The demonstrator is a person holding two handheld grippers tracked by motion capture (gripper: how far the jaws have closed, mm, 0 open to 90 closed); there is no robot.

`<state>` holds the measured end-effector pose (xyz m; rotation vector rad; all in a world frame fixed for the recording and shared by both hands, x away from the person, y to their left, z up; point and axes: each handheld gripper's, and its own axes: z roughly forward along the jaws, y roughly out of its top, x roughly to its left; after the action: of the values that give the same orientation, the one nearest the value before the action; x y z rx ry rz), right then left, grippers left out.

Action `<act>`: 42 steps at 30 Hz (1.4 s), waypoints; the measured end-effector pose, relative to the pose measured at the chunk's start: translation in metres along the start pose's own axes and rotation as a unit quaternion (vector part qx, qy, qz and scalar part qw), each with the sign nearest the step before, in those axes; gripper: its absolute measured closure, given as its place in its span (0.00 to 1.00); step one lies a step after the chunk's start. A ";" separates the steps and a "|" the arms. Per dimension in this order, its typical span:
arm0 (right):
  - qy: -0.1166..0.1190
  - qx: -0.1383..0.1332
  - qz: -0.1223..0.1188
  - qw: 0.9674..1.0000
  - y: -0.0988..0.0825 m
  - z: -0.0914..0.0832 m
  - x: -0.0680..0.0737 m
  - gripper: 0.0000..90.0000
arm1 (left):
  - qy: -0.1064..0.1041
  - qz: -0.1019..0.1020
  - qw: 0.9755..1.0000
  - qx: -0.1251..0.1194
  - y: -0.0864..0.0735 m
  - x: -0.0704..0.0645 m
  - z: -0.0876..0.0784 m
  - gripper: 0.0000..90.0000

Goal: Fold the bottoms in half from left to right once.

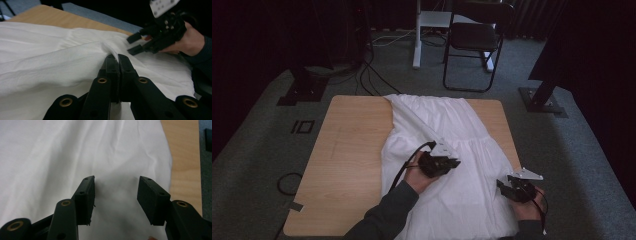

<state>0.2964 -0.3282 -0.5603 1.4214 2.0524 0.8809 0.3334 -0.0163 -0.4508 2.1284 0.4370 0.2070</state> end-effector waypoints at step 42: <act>0.150 0.006 -0.085 0.985 0.086 0.059 0.107 0.94 | 0.229 -0.145 0.961 0.061 -0.140 0.081 -0.085 0.44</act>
<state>0.3552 -0.1921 -0.5392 1.1535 2.3623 1.0618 0.3497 0.1522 -0.5209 2.0973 1.0493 0.5177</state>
